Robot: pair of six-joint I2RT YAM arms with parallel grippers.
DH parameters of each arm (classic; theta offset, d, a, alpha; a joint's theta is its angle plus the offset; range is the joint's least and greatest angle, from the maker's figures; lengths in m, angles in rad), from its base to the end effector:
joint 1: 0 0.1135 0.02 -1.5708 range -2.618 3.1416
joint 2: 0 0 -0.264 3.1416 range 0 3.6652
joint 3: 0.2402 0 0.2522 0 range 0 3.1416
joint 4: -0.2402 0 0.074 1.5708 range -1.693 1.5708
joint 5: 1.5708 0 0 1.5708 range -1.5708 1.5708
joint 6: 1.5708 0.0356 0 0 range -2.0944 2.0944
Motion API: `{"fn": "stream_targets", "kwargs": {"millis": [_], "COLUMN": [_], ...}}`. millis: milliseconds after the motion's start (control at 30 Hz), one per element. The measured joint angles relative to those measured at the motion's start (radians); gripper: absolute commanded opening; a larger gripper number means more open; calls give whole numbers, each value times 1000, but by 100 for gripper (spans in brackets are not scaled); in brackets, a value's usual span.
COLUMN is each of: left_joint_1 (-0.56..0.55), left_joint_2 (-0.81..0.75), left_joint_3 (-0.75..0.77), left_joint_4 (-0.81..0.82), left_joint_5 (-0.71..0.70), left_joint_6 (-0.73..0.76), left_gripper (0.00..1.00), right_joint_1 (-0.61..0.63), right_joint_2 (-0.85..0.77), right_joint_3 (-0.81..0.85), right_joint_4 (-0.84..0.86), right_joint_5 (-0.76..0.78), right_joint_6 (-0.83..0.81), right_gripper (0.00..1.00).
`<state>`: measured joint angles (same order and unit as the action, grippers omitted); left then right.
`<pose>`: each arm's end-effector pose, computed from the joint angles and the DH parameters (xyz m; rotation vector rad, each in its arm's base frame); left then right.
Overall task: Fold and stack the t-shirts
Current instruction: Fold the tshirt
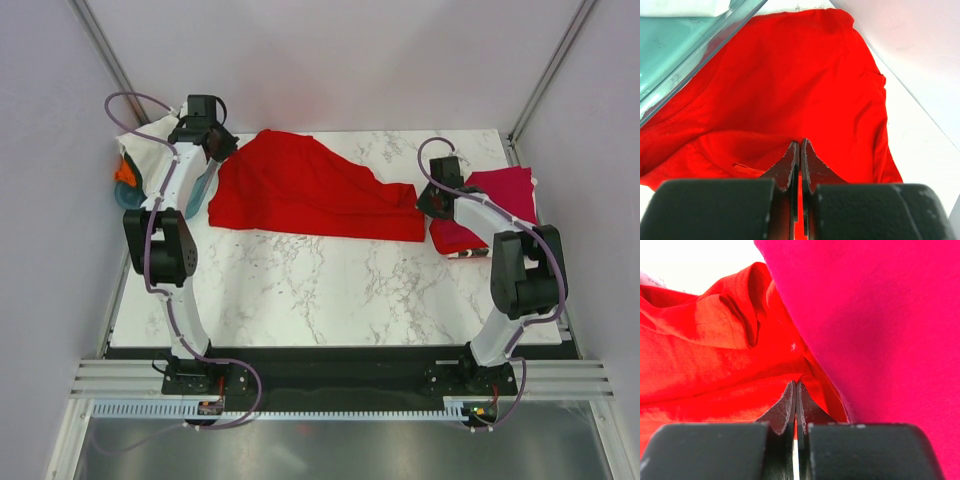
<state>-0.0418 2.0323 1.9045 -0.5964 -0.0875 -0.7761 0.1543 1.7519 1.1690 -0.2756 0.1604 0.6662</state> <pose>0.4699 -0.0165 0.3056 -0.8726 2.1420 -0.3214 0.3728 0.0522 0.2058 0.6831 2.3243 0.1808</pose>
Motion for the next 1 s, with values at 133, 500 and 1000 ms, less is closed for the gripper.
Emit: {"fn": "stream_targets", "kwargs": {"millis": [133,500,1000], "left_joint_1": [-2,-2,8], "left_joint_2": [3,22,-373], "left_joint_3": [10,34,-285], "left_joint_4": [0,-1,-16], "left_joint_5": [-14,-27,-37], "left_joint_6": [0,-8,15], "left_gripper": [2,71,90], "right_joint_1": [-5,-7,94], "right_joint_2": [11,40,-279], "right_joint_3": [16,41,-188], "right_joint_4": [3,12,111], "right_joint_5": [0,-11,-20], "right_joint_6": [0,7,52], "right_gripper": [0,43,47]}}
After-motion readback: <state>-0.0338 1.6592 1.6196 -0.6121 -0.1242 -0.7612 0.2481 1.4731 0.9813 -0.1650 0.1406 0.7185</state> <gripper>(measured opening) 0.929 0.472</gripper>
